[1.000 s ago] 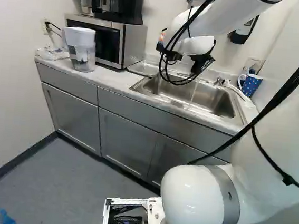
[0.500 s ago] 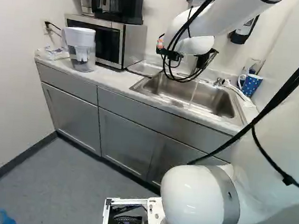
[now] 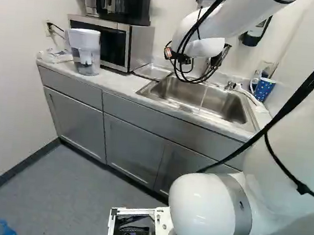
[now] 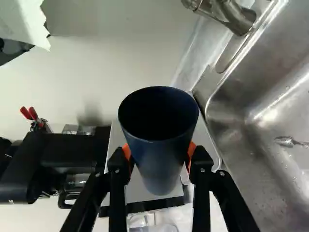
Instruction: Rinse the cup and place it in the tray
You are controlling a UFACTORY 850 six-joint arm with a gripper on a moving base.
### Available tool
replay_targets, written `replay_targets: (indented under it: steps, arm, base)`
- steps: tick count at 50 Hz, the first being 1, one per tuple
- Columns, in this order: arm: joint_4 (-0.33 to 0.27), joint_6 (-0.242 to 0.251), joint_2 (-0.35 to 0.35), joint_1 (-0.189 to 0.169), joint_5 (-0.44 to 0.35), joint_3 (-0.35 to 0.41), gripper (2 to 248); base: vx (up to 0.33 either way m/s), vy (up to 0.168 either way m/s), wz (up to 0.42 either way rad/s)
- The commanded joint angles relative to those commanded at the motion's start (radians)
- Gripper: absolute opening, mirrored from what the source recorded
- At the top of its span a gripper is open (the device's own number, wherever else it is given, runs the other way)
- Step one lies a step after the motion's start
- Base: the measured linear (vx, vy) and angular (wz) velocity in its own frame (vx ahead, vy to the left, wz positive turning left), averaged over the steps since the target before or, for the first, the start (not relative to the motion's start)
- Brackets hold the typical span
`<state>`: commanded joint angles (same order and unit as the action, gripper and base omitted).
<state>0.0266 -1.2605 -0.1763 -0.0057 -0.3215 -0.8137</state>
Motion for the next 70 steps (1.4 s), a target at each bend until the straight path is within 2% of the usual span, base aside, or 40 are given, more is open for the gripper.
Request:
replay_targets:
  steps: [70]
  arm:
    - [0.000,0.736,0.000,0.000,0.000,0.000,124]
  base:
    - [0.000,0.000,0.000]
